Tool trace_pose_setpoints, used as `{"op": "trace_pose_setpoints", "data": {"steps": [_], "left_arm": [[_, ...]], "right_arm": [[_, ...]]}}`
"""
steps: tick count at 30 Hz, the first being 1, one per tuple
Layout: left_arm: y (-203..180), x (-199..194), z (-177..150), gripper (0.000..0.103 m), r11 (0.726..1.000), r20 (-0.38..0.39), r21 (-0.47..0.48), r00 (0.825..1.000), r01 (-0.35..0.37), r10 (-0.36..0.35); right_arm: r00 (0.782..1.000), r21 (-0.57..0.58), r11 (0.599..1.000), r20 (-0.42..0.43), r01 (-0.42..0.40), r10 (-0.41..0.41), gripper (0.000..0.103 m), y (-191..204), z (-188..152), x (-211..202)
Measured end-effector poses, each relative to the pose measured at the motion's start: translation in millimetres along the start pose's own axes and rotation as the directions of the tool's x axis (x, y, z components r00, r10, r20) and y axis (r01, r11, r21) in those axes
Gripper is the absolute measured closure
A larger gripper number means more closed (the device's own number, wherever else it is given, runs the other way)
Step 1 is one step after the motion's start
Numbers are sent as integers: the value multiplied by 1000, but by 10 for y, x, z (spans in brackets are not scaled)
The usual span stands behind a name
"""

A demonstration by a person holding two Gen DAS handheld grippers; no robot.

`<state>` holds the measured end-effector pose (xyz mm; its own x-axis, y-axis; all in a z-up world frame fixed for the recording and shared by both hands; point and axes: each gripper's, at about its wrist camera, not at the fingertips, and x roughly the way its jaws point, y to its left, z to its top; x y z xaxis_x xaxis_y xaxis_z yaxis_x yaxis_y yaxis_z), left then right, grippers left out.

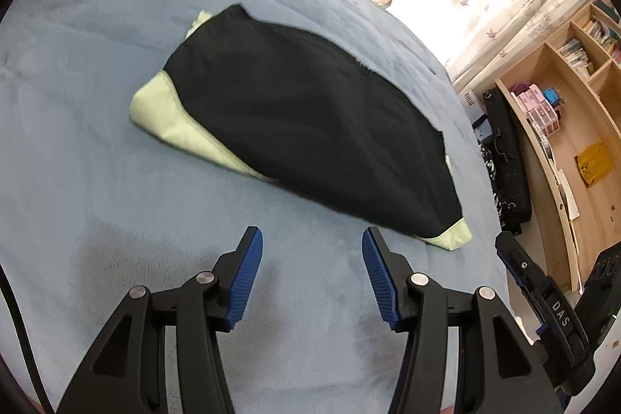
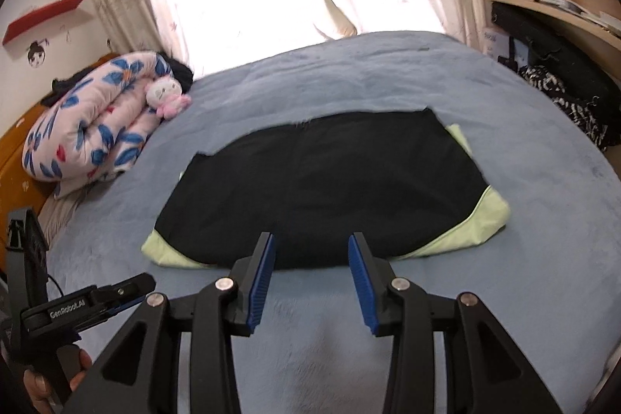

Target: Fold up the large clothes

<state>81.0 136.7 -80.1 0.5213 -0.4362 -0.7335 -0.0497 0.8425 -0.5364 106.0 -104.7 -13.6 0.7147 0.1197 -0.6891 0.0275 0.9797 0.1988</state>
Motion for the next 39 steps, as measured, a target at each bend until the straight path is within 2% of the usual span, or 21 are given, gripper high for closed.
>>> {"op": "trace_pose_setpoints", "data": {"steps": [8, 14, 17, 20, 24, 33, 35, 39], "left_arm": [[278, 418, -43, 51, 997, -65, -71, 998, 5, -9], [538, 870, -30, 51, 984, -100, -171, 992, 56, -73], [634, 1019, 21, 51, 967, -64, -218, 987, 132, -150], [673, 1152, 143, 51, 958, -1, -218, 982, 185, -190], [717, 1368, 374, 51, 959, 58, -208, 982, 191, -182], [709, 1776, 1152, 51, 966, 96, -192, 983, 175, -159], [715, 1814, 1261, 55, 968, 119, -187, 982, 169, -148], [752, 1744, 1171, 84, 977, 198, -155, 973, 149, -117]], "right_arm": [[997, -16, 1000, -76, -5, 3, 63, 88, -127, 365], [992, -14, 1000, -125, -19, 17, 63, 96, -191, 629], [990, -25, 999, -141, -21, 18, 63, 96, -216, 750], [988, -25, 999, -151, -28, 24, 63, 82, -219, 863], [986, -25, 999, -162, -36, 32, 63, 72, -206, 1012], [990, -50, 999, -143, -20, 12, 63, 85, -49, 1260], [991, -66, 998, -130, -3, -5, 64, 101, 14, 1316], [993, -141, 989, -100, 41, -55, 64, 187, 248, 1539]]}}
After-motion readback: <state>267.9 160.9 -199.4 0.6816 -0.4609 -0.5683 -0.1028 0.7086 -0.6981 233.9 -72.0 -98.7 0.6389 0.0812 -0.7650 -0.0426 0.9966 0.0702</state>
